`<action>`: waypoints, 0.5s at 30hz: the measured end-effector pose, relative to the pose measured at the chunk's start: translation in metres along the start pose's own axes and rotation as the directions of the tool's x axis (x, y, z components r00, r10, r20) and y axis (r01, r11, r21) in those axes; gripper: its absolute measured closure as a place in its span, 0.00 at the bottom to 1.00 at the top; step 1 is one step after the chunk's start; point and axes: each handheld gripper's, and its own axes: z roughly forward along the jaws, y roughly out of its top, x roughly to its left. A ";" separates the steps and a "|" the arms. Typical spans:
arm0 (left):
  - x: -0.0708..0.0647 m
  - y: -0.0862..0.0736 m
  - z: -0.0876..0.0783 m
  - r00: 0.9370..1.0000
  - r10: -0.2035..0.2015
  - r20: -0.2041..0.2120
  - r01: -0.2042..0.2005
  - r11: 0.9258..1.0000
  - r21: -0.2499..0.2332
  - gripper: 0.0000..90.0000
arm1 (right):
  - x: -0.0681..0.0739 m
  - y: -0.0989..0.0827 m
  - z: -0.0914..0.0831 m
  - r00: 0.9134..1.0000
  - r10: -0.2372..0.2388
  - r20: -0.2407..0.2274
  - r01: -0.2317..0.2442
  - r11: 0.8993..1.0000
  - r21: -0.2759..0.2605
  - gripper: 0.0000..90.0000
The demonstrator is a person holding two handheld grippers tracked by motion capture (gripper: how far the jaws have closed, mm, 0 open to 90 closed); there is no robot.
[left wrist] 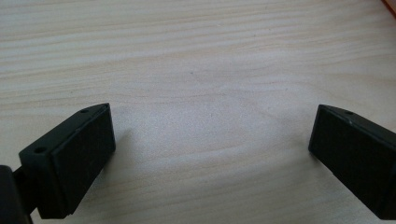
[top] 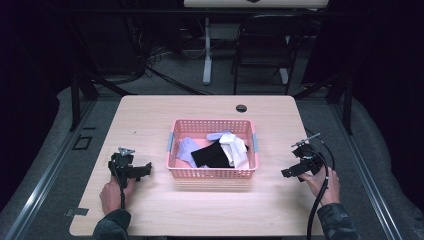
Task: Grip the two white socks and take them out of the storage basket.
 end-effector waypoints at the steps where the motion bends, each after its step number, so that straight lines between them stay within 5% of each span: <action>1: 0.000 0.000 0.000 1.000 0.000 0.000 0.000 1.000 0.000 0.01 | 0.001 0.000 0.001 1.000 0.015 -0.005 -0.015 1.000 -0.018 0.00; 5: 0.000 0.000 0.000 1.000 -0.001 0.000 0.001 1.000 -0.001 0.01 | 0.000 0.002 -0.001 1.000 -0.015 0.000 0.015 1.000 0.012 0.00; 12: 0.000 0.000 0.000 1.000 -0.001 0.000 0.001 1.000 0.000 0.01 | 0.001 0.004 -0.004 1.000 0.018 -0.024 -0.018 0.999 -0.035 0.00; 15: 0.000 0.000 0.000 1.000 -0.001 0.000 0.001 1.000 0.000 0.01 | 0.003 0.005 -0.005 1.000 -0.008 -0.022 0.008 1.000 -0.017 0.00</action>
